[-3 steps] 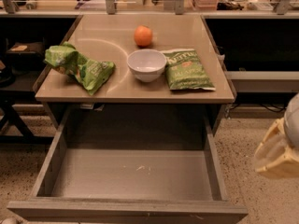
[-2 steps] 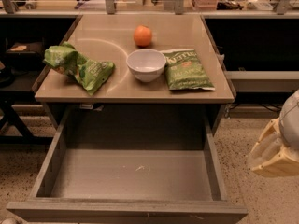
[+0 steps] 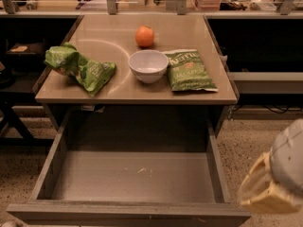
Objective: Close top drawer
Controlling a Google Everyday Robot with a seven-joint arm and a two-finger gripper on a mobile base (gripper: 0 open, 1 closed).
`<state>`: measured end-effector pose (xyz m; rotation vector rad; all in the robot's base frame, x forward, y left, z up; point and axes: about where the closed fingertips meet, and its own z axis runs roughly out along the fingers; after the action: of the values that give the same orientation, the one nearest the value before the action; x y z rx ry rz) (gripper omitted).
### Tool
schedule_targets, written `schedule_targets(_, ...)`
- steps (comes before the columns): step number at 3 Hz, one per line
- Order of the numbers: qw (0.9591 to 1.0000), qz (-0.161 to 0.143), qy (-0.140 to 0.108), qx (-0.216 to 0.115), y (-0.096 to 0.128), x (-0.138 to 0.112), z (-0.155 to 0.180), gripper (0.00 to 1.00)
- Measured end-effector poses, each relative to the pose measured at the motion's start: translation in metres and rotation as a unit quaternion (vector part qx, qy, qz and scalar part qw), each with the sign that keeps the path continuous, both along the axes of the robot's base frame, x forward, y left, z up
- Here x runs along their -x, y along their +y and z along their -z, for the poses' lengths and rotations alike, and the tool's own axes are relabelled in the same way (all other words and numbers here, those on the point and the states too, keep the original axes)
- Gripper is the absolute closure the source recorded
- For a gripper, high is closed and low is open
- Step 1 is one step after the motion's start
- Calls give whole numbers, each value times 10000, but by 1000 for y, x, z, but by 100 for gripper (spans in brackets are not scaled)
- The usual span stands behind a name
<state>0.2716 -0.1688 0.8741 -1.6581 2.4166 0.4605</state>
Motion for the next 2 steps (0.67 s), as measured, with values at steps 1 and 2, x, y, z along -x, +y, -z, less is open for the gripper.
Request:
schedule_targets(1,9976,69,653,-227,15,34,60,100)
schedule_targets(2,9918,-2,1225,-362,23,60,113,100)
